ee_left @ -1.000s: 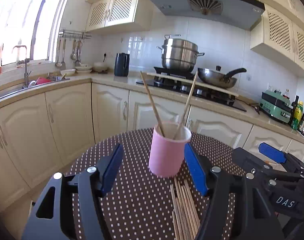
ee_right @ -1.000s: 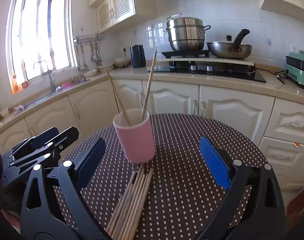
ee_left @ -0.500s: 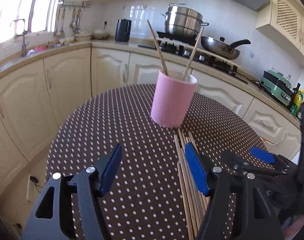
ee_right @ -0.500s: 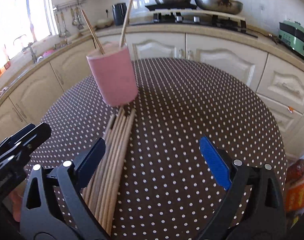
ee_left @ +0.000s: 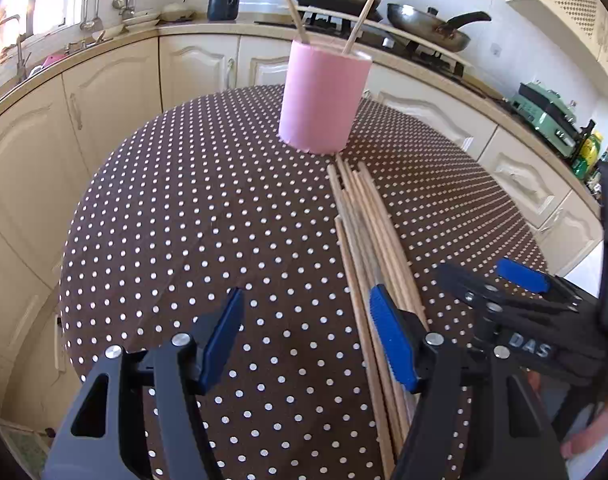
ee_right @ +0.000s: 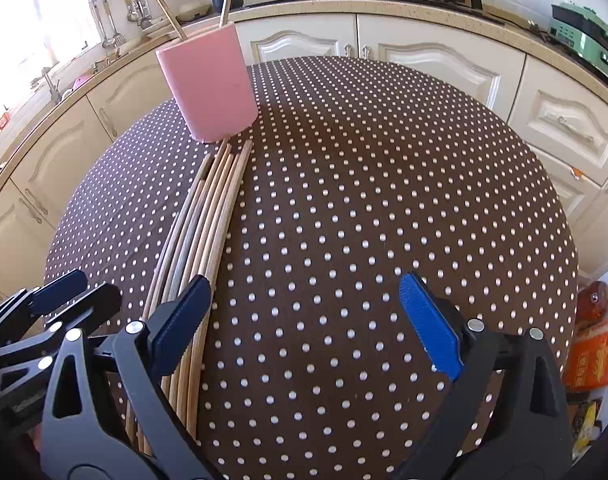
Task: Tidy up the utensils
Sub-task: 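Withdraw both tools from the cup back over the chopstick bundle, then close the left tool on a chopstick while the right tool grasps another chopstick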
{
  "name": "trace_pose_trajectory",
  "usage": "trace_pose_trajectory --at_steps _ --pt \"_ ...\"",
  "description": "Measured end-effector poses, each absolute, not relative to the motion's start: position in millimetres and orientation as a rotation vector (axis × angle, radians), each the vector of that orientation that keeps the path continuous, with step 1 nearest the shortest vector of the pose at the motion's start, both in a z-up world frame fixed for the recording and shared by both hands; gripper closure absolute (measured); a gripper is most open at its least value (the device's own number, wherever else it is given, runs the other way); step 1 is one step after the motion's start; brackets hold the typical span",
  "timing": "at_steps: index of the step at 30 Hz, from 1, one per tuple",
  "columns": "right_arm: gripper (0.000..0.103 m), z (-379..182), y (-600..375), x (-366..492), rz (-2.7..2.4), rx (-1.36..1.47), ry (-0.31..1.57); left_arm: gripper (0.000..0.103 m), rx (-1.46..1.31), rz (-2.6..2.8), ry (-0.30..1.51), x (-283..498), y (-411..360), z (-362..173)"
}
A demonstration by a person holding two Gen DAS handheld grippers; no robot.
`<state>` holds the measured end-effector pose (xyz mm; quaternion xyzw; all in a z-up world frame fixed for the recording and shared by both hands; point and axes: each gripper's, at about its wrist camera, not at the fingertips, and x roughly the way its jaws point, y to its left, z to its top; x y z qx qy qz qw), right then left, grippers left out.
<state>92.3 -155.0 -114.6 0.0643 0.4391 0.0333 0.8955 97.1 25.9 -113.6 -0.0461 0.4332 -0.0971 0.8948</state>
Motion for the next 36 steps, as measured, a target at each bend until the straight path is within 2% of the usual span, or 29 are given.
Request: trace_pose_trajectory --at_steps 33,35,36 --pt "0.009 -113.1 -172.8 75.0 -0.022 0.197 0.926 0.037 0.101 -0.098 1.007 136.7 -26.6 -125.2" --pt "0.009 -112.7 -175.2 74.1 -0.022 0.206 0.921 0.052 0.082 -0.094 0.995 138.5 -26.3 -124.4" --pt "0.009 -112.5 -175.8 73.9 -0.021 0.211 0.920 0.079 0.075 -0.082 0.985 138.4 -24.6 -123.3"
